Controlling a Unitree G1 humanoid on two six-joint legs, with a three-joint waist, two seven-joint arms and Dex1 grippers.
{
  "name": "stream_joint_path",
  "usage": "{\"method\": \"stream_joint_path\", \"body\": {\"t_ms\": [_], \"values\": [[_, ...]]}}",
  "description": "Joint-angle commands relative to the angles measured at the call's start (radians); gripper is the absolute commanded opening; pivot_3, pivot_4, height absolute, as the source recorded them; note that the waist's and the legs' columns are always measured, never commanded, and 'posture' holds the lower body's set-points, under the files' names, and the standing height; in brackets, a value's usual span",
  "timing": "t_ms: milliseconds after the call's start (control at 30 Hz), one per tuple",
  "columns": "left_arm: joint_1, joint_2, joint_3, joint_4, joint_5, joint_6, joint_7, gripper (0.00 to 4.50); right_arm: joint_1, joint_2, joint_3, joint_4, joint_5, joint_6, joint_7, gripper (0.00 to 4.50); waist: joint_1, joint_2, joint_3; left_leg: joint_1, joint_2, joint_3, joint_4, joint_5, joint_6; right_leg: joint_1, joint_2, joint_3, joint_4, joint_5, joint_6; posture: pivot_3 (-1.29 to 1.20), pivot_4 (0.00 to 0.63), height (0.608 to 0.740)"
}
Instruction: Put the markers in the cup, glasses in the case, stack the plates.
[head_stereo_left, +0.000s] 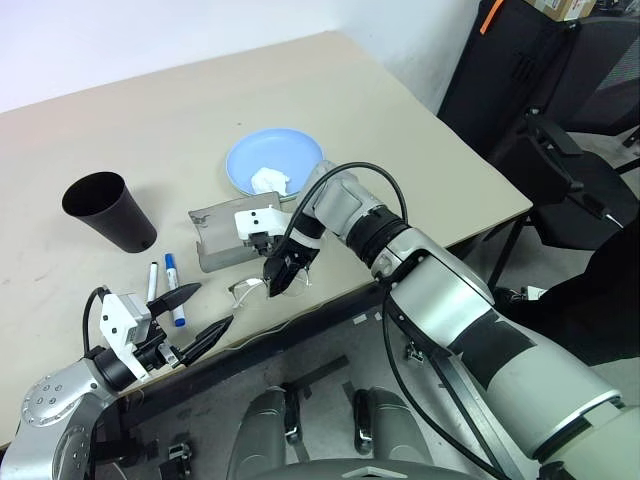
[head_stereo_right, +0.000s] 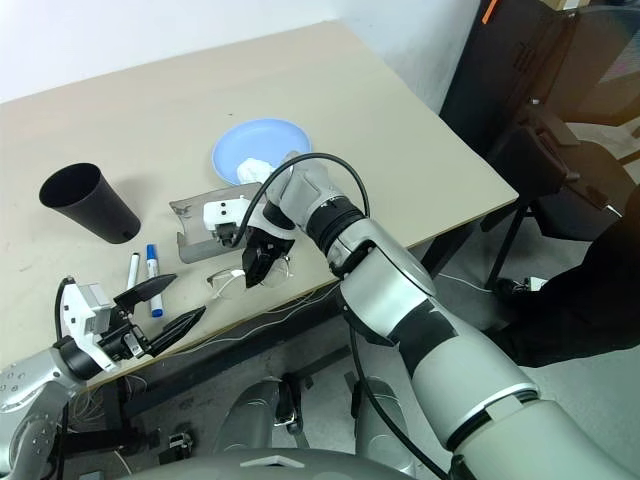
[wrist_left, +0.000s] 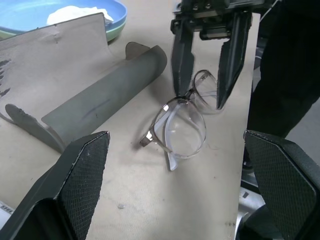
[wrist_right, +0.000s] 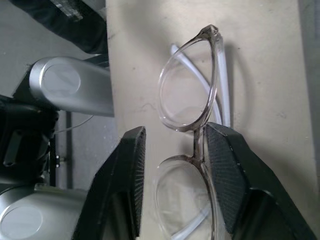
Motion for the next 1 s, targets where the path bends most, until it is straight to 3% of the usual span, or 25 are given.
{"method": "stream_joint_path", "body": {"t_ms": [33, 133, 167, 767, 1000], "values": [[-0.006, 0.021, 0.02, -0.027, -0.015, 0.004, -0.001, 4.5, -0.028, 0.014, -0.014, -0.003, -0.004, -0.021, -0.009, 1.15, 0.0, 0.0, 0.0, 0.0, 0.0, 0.0, 0.0, 0.0, 0.0, 0.0, 0.0, 0.0, 0.0, 0.0, 0.0, 0.0, 0.15, 0.712], [-0.008, 0.025, 0.017, -0.026, -0.014, 0.004, 0.0, 4.5, -0.034, 0.012, -0.019, -0.006, -0.002, -0.023, -0.006, 0.12, -0.001, 0.0, 0.0, 0.0, 0.0, 0.0, 0.0, 0.0, 0.0, 0.0, 0.0, 0.0, 0.0, 0.0, 0.0, 0.0, 0.15, 0.712], [-0.008, 0.025, 0.015, -0.025, -0.012, 0.003, 0.0, 4.5, -0.037, 0.011, -0.023, -0.006, -0.001, -0.023, -0.006, 0.02, -0.003, 0.0, 0.0, 0.0, 0.0, 0.0, 0.0, 0.0, 0.0, 0.0, 0.0, 0.0, 0.0, 0.0, 0.0, 0.0, 0.15, 0.712], [-0.041, 0.006, 0.0, 0.13, 0.002, -0.095, -0.082, 4.5, -0.175, -0.108, -0.143, -0.031, 0.097, -0.046, 0.047, 0.02, 0.0, -0.001, 0.0, -0.001, 0.0, 0.001, 0.0, 0.001, -0.002, -0.003, 0.0, 0.0, 0.002, 0.002, -0.003, 0.0, 0.15, 0.712], [-0.038, 0.002, -0.003, 0.128, 0.006, -0.107, -0.083, 4.5, -0.23, -0.08, -0.242, 0.09, 0.109, -0.107, -0.159, 0.02, -0.004, -0.001, 0.0, -0.001, 0.001, 0.001, 0.0, 0.001, -0.002, -0.004, 0.0, 0.0, 0.003, 0.003, -0.003, 0.0, 0.15, 0.712]]}}
